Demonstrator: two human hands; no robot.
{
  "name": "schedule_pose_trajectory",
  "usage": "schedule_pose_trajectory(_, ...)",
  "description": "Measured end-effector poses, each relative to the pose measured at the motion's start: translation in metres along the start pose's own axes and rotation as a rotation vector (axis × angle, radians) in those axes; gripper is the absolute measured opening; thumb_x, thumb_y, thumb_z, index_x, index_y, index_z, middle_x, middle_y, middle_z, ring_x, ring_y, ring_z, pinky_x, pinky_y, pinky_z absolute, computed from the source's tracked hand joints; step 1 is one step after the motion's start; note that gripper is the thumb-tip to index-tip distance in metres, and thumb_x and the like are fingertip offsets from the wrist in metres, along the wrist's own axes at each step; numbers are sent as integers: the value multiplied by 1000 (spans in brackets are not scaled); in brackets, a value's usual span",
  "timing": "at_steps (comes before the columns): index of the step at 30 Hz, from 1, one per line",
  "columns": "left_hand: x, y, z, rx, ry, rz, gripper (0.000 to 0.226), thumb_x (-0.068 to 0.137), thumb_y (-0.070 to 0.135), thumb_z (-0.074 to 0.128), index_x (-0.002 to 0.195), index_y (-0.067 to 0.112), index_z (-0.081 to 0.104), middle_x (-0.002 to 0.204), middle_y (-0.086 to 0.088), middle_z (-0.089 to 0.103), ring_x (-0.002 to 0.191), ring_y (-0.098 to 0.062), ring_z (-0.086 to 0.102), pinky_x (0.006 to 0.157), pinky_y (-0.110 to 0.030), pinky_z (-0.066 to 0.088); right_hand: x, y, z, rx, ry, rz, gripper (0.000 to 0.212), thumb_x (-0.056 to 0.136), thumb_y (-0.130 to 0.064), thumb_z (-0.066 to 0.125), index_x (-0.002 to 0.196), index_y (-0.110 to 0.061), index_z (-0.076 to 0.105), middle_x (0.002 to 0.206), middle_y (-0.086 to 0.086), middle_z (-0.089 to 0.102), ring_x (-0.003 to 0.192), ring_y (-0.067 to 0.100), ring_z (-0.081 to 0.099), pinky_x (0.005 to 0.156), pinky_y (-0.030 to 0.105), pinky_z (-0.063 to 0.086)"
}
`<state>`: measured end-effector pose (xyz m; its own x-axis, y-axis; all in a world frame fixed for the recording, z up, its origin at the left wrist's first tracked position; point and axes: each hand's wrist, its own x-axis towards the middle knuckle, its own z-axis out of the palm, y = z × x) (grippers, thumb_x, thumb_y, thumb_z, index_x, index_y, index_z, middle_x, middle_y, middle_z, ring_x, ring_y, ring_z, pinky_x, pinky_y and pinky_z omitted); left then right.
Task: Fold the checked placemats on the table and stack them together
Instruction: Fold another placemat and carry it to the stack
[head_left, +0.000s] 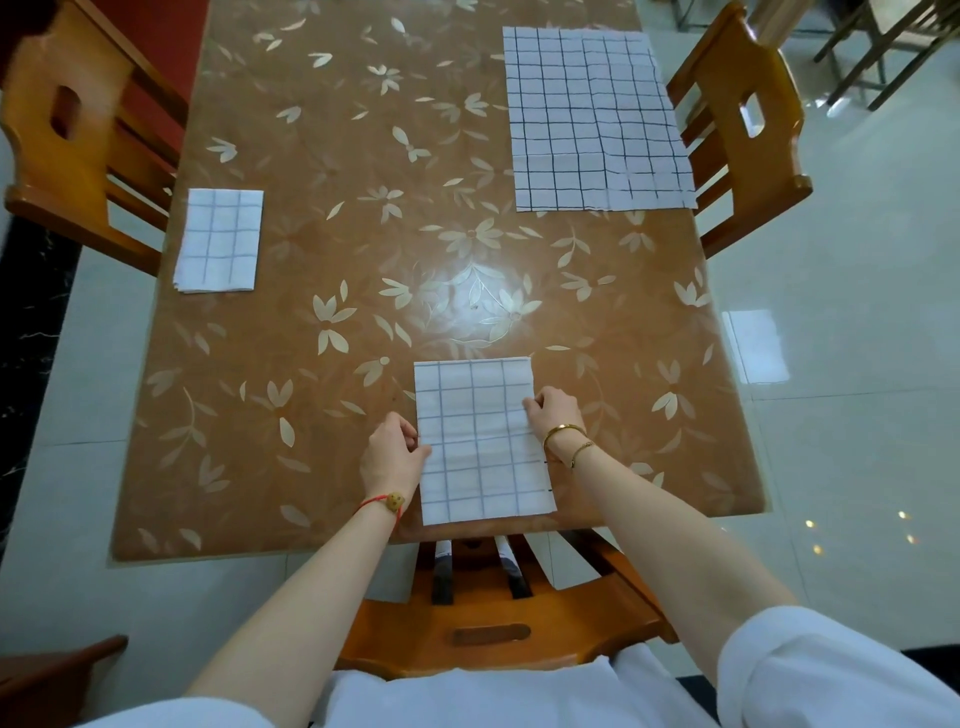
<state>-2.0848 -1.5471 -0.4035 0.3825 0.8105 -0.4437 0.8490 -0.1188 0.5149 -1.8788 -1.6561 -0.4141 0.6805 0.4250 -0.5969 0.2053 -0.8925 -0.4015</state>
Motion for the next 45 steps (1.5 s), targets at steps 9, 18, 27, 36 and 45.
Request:
schedule_pose_trajectory(9,9,6,-3,106,-128,218,25,83,11,71,92,24,52,82,6,56,74,-13,54,58,-23,39,-1,13,-3,18,75,26,27,98,-33,49,98,-8,60,95,9,65,80,23,57,64,31,44)
schedule_pose_trajectory(18,19,2,-10,193,7,385,36,94,23,60,129,19,59,96,7,51,92,-14,49,69,-29,50,-11,-24,9,-300,442,-512,22,95,-19,48,107,-5,61,105,11,58,92,25,52,81,37,49)
schedule_pose_trajectory(27,50,19,-11,627,-124,422,67,102,20,40,158,21,6,165,8,3,150,-33,6,121,-53,16,-13,-74,50,-596,-41,-609,57,103,-36,23,156,-18,8,163,-7,4,150,28,-7,120,54,7)
schedule_pose_trajectory(36,54,19,-5,686,-182,415,68,101,13,37,158,22,4,165,10,-6,151,-33,-5,119,-62,5,-7,-53,39,-563,-32,-580,55,104,-38,18,155,-19,13,163,-7,8,150,23,-8,120,53,-2)
schedule_pose_trajectory(45,54,18,-8,677,-214,411,69,100,11,34,158,22,-2,165,11,-10,151,-33,-7,118,-64,3,-2,4,-1,-432,178,-357,53,103,-35,20,153,-15,25,160,-4,23,150,22,-1,121,50,-4)
